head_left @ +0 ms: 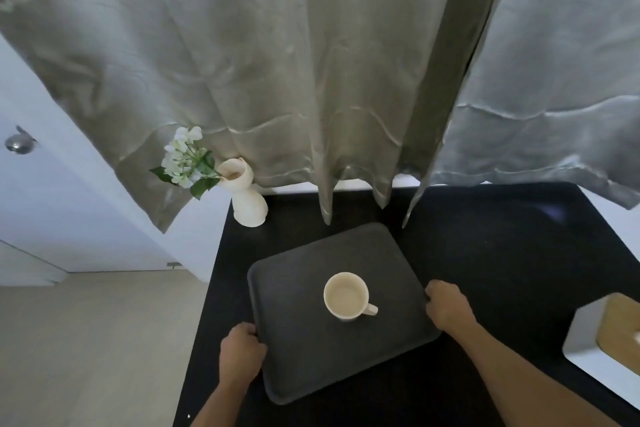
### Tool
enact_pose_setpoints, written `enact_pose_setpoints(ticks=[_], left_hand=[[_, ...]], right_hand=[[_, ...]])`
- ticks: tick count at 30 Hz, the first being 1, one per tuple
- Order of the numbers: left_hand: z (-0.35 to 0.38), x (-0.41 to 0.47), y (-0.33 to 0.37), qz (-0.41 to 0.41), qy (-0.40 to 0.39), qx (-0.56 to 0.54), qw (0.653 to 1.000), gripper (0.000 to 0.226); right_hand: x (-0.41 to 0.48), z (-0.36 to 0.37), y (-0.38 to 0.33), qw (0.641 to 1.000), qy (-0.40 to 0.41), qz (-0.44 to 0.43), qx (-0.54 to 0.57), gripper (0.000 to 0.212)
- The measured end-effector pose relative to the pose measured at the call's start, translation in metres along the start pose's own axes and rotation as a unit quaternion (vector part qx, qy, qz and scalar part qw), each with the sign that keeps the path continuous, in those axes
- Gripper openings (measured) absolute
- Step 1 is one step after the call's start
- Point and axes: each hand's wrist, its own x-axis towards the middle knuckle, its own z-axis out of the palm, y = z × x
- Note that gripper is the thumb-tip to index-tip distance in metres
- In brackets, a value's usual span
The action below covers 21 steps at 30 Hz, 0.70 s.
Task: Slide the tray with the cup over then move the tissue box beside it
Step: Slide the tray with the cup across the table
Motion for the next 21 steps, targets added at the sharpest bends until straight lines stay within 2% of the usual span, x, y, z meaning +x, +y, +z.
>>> enact_pose_setpoints(ticks=[8, 12, 17, 21], left_hand=[[0.01, 0.026, 0.057, 0.067, 0.001, 0.025, 0.997, 0.011], [0.016, 0.036, 0.077, 0.089, -0.012, 0.048, 0.995, 0.01], [0.02, 0.047, 0.094, 0.103, -0.011, 0.062, 0.993, 0.021], [0.022, 0.055, 0.104, 0.103, -0.01, 0.079, 0.991, 0.02]], right_hand=[[0.007, -0.023, 0.022, 0.999, 0.027, 0.029, 0.029, 0.014], [0.012, -0.03, 0.029, 0.998, 0.027, 0.038, 0.042, 0.005], [0.018, -0.033, 0.03, 0.997, 0.026, 0.046, 0.049, 0.004], [0.026, -0.034, 0.028, 0.997, 0.033, 0.053, 0.051, 0.006]])
